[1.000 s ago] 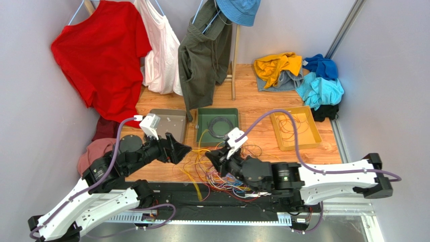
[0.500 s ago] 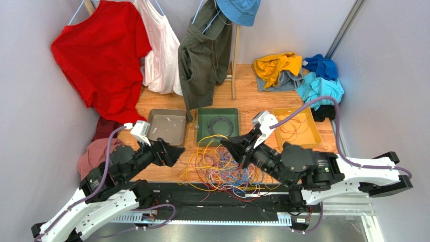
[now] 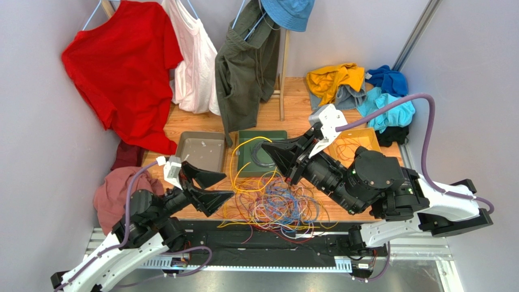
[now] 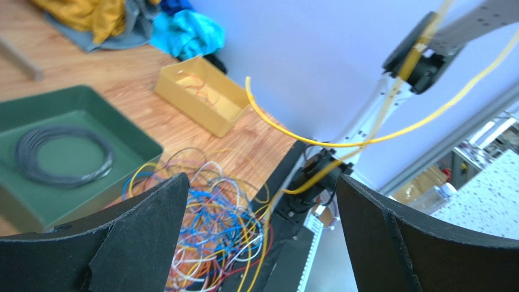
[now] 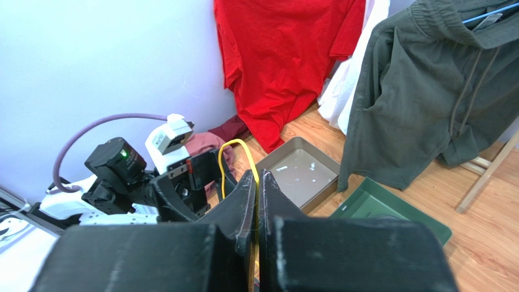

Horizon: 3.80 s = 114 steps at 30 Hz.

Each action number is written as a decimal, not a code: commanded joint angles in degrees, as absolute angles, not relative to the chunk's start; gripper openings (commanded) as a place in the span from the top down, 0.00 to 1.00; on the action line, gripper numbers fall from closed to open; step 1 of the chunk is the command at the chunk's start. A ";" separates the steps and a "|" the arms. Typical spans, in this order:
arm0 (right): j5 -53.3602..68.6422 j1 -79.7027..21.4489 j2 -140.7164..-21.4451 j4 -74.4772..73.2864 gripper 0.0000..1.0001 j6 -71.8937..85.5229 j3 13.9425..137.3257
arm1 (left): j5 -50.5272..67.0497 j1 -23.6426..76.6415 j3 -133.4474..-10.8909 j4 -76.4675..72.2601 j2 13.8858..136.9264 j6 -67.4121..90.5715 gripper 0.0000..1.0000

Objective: Untangle the cables

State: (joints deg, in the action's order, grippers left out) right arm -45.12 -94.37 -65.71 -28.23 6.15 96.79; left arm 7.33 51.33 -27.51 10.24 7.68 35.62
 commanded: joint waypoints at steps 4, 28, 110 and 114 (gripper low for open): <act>-47.19 -94.66 -66.71 -30.15 1.00 3.87 98.97 | 13.18 51.24 -25.23 0.26 8.61 34.28 0.01; -53.53 -92.02 -61.35 -27.77 1.00 5.01 90.00 | 10.98 61.79 -4.75 -15.28 19.67 40.52 0.01; -43.06 -87.63 -68.12 -43.59 1.00 2.55 124.10 | 0.97 65.21 -16.62 -4.90 21.36 31.73 0.01; -43.24 -87.54 -68.03 -43.24 1.00 2.28 124.80 | 0.35 65.21 -15.03 -7.55 22.93 30.59 0.01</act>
